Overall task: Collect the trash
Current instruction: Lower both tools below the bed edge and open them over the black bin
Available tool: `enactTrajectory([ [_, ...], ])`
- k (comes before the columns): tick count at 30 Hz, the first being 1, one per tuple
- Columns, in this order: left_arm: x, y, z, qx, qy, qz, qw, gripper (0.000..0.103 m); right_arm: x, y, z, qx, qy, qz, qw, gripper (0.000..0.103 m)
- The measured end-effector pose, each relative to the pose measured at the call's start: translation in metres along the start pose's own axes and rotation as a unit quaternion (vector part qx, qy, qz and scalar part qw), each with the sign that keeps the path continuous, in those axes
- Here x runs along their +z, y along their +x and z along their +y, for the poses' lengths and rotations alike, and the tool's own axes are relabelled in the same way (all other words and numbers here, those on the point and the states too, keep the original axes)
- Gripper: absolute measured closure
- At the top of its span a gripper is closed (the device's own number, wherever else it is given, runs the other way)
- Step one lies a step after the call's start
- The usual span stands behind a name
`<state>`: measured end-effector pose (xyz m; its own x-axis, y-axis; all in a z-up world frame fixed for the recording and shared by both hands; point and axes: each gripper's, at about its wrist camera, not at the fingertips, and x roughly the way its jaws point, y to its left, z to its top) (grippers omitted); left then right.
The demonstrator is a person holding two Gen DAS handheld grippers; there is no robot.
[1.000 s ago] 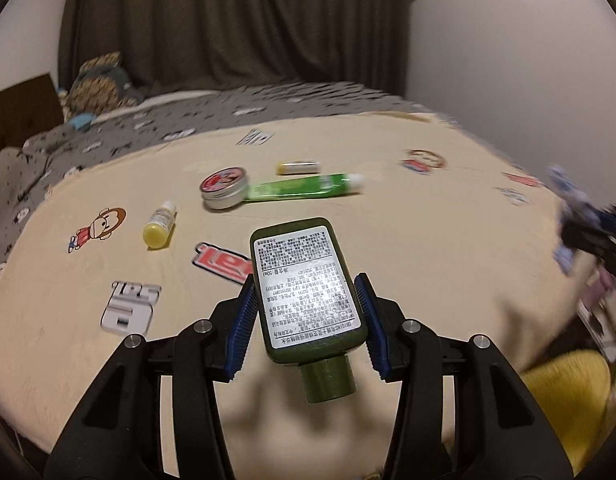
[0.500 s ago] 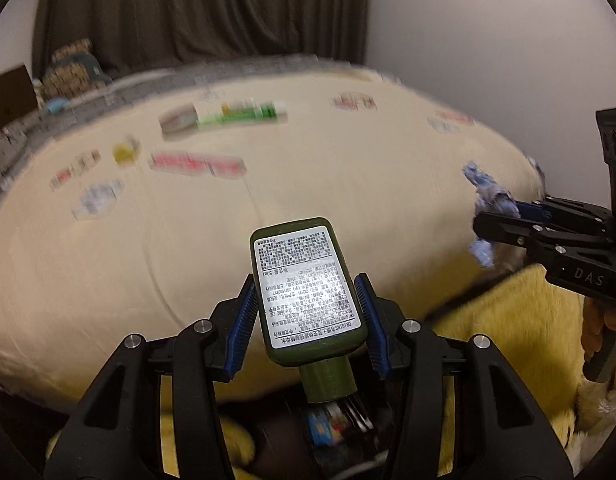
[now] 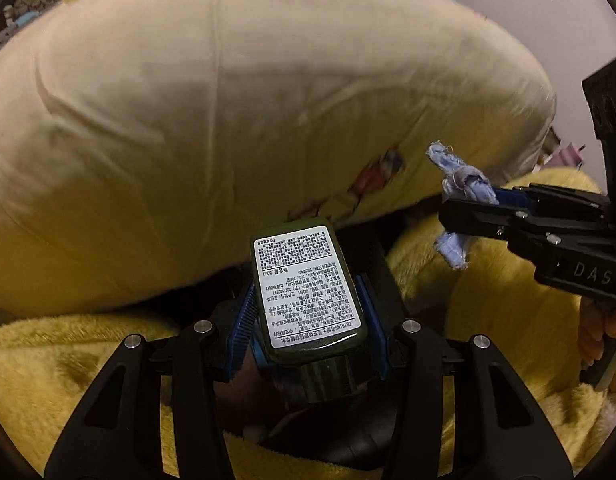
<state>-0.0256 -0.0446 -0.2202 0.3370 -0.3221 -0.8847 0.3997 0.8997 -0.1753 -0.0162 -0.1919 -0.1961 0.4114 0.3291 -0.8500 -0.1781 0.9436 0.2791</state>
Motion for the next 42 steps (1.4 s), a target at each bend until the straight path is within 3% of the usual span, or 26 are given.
enactTrajectory([
  [5, -0.007, 0.026, 0.008, -0.013, -0.016, 0.045, 0.9988, 0.057, -0.006, 0.022, -0.004, -0.006, 0.015, 0.037, 0.999, 0.07],
  [10, -0.005, 0.023, 0.011, -0.002, -0.012, 0.049, 0.9987, 0.057, -0.005, 0.026, 0.002, -0.01, 0.012, 0.049, 0.999, 0.07],
  [12, -0.006, 0.02, 0.009, -0.024, -0.01, 0.053, 0.9983, 0.057, -0.001, 0.022, 0.005, -0.013, 0.021, 0.038, 0.999, 0.07],
  [14, -0.008, 0.021, 0.009, -0.001, -0.003, 0.058, 0.9983, 0.057, 0.0, 0.026, 0.006, -0.023, 0.024, 0.04, 0.999, 0.07],
  [18, -0.014, 0.033, 0.018, -0.005, -0.028, 0.079, 0.9965, 0.057, -0.005, 0.04, -0.002, -0.018, 0.037, 0.065, 0.997, 0.07],
  [21, -0.013, 0.036, 0.02, -0.02, -0.035, 0.082, 0.9958, 0.056, -0.007, 0.044, -0.004, -0.009, 0.041, 0.072, 0.997, 0.065],
  [24, -0.014, 0.038, 0.021, -0.017, -0.035, 0.082, 0.9959, 0.033, -0.006, 0.044, -0.004, -0.008, 0.044, 0.068, 0.997, 0.058],
  [25, -0.013, 0.038, 0.02, -0.012, -0.033, 0.077, 0.9964, 0.03, -0.006, 0.041, -0.003, -0.01, 0.043, 0.063, 0.997, 0.053],
  [26, -0.013, 0.037, 0.019, -0.007, -0.033, 0.074, 0.9967, 0.029, -0.005, 0.042, -0.006, -0.011, 0.043, 0.061, 0.997, 0.047],
  [32, -0.012, 0.03, 0.019, 0.011, -0.031, 0.054, 0.998, 0.022, 0.0, 0.024, -0.008, -0.031, 0.042, 0.036, 0.998, 0.028],
  [42, 0.0, -0.005, 0.021, 0.045, -0.007, 0.017, 0.9988, 0.015, 0.012, -0.002, -0.008, -0.043, 0.032, -0.016, 0.998, 0.017],
])
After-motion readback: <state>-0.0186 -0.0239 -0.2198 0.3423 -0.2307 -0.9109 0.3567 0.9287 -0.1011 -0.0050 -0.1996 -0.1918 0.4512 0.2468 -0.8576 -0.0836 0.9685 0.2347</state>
